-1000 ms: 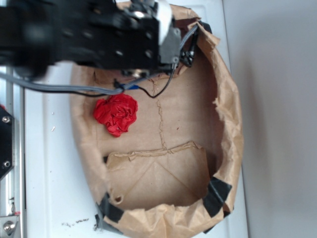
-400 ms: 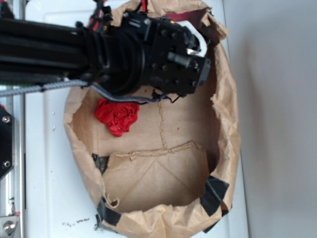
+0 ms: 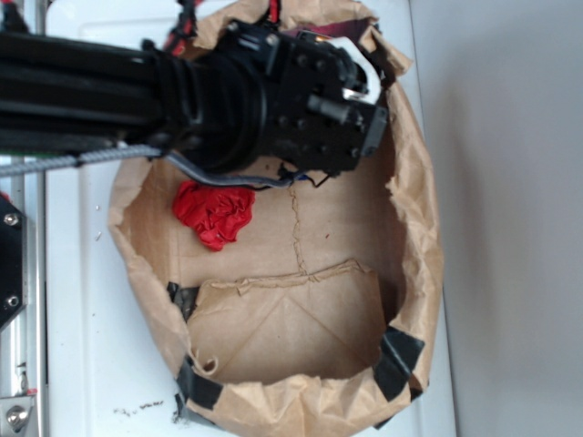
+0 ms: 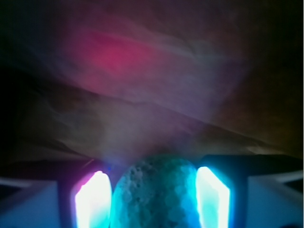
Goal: Grab the green ball.
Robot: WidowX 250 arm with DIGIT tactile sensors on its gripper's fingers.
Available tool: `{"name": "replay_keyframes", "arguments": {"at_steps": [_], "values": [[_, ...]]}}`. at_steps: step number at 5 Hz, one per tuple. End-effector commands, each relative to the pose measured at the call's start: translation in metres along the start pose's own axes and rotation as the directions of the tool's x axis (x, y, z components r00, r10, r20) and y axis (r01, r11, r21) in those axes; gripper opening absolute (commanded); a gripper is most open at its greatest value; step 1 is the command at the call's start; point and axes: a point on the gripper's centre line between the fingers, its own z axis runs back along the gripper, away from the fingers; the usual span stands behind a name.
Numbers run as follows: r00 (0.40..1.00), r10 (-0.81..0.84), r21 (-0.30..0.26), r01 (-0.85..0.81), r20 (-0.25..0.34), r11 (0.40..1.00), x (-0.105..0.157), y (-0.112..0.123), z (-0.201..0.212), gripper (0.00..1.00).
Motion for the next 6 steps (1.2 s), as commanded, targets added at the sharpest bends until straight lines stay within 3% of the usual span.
{"name": "replay_keyframes", "arguments": {"at_steps": [1, 2, 3, 4, 5, 6], "values": [[0.995, -0.094, -0.255, 0.097, 0.025, 0.962, 0.013, 0.009, 0.053, 0.00], [0.989, -0.146, -0.345, 0.149, 0.033, 0.927, 0.020, 0.011, 0.070, 0.00], [0.949, -0.316, -0.466, 0.281, 0.003, 0.839, 0.030, 0.012, 0.085, 0.00], [0.841, -0.542, -0.533, 0.457, -0.003, 0.712, 0.029, 0.011, 0.098, 0.00], [0.692, -0.718, -0.577, 0.616, 0.072, 0.536, 0.015, 0.014, 0.120, 0.00], [0.630, -0.771, -0.494, 0.701, 0.092, 0.514, -0.003, 0.011, 0.140, 0.00]]}}
